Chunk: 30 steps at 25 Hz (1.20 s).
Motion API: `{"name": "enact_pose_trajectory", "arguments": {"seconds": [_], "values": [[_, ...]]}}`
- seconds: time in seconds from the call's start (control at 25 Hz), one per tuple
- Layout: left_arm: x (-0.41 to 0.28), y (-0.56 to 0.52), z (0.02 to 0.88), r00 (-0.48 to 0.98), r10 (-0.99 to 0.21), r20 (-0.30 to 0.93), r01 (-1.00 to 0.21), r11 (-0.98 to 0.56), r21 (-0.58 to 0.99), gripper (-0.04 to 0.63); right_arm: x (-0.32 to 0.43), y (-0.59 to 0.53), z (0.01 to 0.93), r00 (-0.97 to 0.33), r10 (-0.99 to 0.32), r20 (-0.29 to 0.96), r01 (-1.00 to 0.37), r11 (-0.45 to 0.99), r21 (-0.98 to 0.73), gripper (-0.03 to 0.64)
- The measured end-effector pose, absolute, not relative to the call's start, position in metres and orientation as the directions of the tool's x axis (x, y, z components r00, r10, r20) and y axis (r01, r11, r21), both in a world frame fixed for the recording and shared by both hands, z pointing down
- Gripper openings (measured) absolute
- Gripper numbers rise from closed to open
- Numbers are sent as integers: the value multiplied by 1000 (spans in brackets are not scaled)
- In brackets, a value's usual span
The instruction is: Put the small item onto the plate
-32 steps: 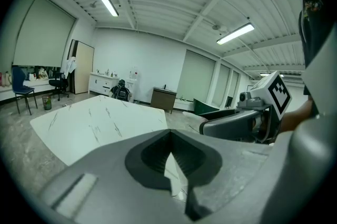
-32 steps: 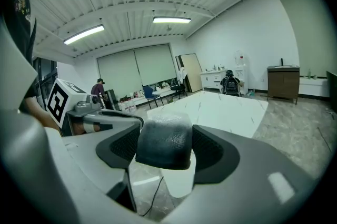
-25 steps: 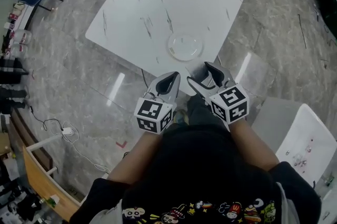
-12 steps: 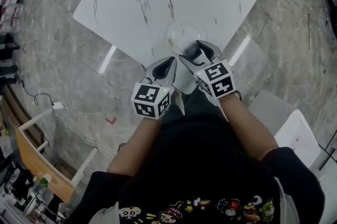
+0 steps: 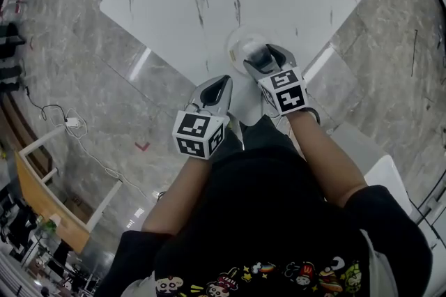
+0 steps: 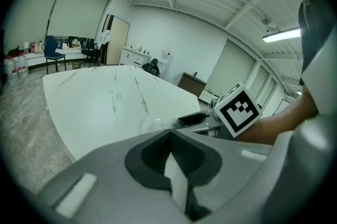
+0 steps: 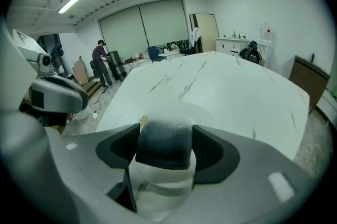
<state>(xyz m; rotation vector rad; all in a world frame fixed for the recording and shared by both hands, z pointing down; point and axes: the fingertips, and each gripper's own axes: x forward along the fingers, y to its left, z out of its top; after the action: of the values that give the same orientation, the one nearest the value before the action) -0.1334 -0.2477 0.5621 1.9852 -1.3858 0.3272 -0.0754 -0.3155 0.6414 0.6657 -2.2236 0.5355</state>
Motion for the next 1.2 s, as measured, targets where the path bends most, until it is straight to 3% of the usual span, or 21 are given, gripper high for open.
{"name": "enact_pose_trajectory", "arguments": {"seconds": [0.4, 1.2], "values": [[-157, -249, 561, 331, -757, 563, -918, -120, 378, 0, -81, -322, 662, -549, -275, 789, -583, 802, -127, 337], [-160, -233, 553, 308, -766, 565, -928, -111, 356, 0, -85, -321, 660, -501, -291, 815, -580, 812, -66, 341]]}}
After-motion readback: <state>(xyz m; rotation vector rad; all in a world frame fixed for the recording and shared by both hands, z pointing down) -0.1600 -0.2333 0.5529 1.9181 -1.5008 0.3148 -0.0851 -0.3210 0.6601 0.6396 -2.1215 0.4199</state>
